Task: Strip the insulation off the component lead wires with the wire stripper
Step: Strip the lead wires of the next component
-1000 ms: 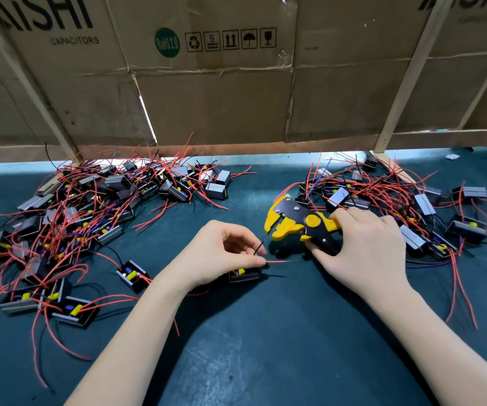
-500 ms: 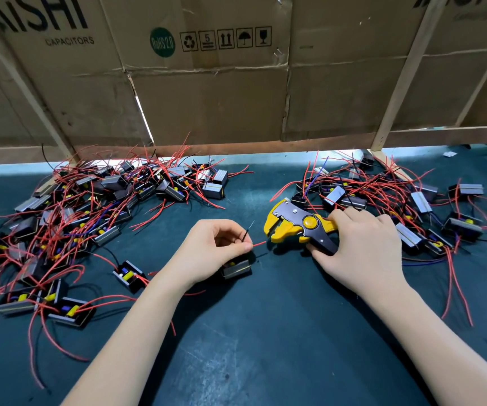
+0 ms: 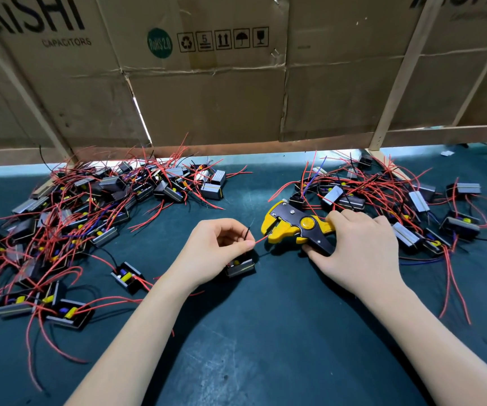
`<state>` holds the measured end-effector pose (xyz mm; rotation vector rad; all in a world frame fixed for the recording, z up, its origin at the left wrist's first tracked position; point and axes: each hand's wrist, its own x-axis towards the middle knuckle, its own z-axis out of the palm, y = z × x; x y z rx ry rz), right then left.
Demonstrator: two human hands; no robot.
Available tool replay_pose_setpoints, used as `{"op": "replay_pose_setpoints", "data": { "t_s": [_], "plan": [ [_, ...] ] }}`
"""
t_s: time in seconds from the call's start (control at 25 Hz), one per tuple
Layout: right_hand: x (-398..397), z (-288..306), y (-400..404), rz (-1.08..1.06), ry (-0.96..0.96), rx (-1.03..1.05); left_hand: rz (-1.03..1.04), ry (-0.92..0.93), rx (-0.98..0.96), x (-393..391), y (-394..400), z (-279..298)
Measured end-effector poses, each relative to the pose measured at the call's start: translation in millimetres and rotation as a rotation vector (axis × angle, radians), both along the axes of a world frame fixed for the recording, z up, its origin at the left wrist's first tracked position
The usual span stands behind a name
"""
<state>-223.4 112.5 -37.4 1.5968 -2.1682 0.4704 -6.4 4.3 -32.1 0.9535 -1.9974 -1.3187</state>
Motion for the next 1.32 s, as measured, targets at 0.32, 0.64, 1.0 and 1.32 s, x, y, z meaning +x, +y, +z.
{"op": "replay_pose_setpoints", "data": {
  "t_s": [0.32, 0.64, 1.0, 1.32],
  "plan": [
    [2, 3, 1, -0.004, -0.045, -0.02, 0.021, -0.039, -0.031, 0, -1, -2],
    [8, 10, 4, -0.009, -0.035, -0.004, 0.017, -0.05, -0.012, -1, 1, 1],
    [9, 10, 2, -0.124, -0.078, 0.133, 0.006, -0.05, -0.01, 1, 1, 3],
    [12, 12, 5, -0.024, -0.154, -0.066, -0.007, -0.096, -0.087, 5, 1, 8]
  ]
}}
